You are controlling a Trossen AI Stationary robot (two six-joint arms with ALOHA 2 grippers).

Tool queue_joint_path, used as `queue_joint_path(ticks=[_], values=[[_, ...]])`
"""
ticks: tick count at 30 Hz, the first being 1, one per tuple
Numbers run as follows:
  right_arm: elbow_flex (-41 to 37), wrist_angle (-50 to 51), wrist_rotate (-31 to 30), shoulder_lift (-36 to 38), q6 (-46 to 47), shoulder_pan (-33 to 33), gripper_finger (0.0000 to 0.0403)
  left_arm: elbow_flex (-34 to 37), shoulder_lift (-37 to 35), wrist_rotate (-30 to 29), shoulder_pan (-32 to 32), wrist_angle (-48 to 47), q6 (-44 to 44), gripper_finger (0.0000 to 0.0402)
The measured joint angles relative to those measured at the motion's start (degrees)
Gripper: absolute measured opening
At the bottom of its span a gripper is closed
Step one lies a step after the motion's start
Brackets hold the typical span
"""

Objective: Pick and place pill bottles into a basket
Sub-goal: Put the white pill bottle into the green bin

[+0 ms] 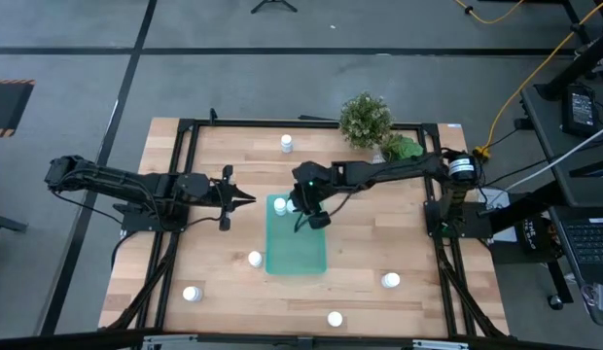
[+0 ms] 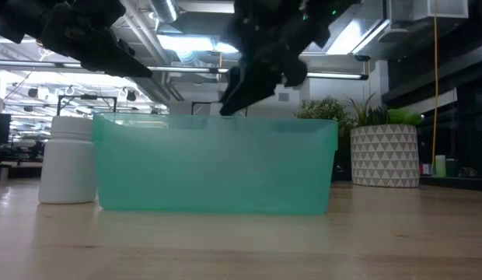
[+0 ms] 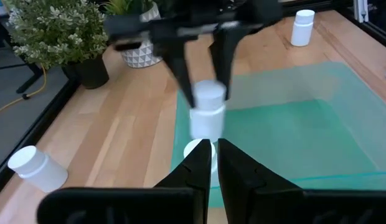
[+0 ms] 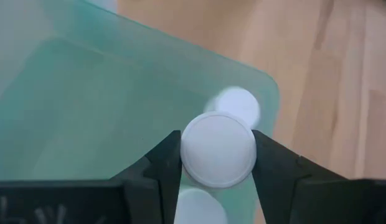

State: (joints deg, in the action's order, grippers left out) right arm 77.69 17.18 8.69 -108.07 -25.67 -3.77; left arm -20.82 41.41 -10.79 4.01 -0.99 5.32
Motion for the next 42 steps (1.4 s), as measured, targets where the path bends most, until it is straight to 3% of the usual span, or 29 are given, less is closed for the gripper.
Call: queue_joint_path(ticks=[8, 21, 42], values=[[0.00, -0.32, 4.41, -1.16, 1.40, -2.71, 0.0154, 0.00, -0.01, -0.01, 0.00, -0.02, -0.02, 0.0020], [0.04, -1.90, 6.70, -3.83, 1.43, -3.03, 0.0154, 0.00, 0.00, 0.30, 0.02, -0.08, -0.22, 0.0020], [-2.77, -4.37, 6.87, -4.00, 2.69, -3.81, 0.0153, 0.00, 0.00, 0.37, 0.00, -0.04, -0.09, 0.0024]])
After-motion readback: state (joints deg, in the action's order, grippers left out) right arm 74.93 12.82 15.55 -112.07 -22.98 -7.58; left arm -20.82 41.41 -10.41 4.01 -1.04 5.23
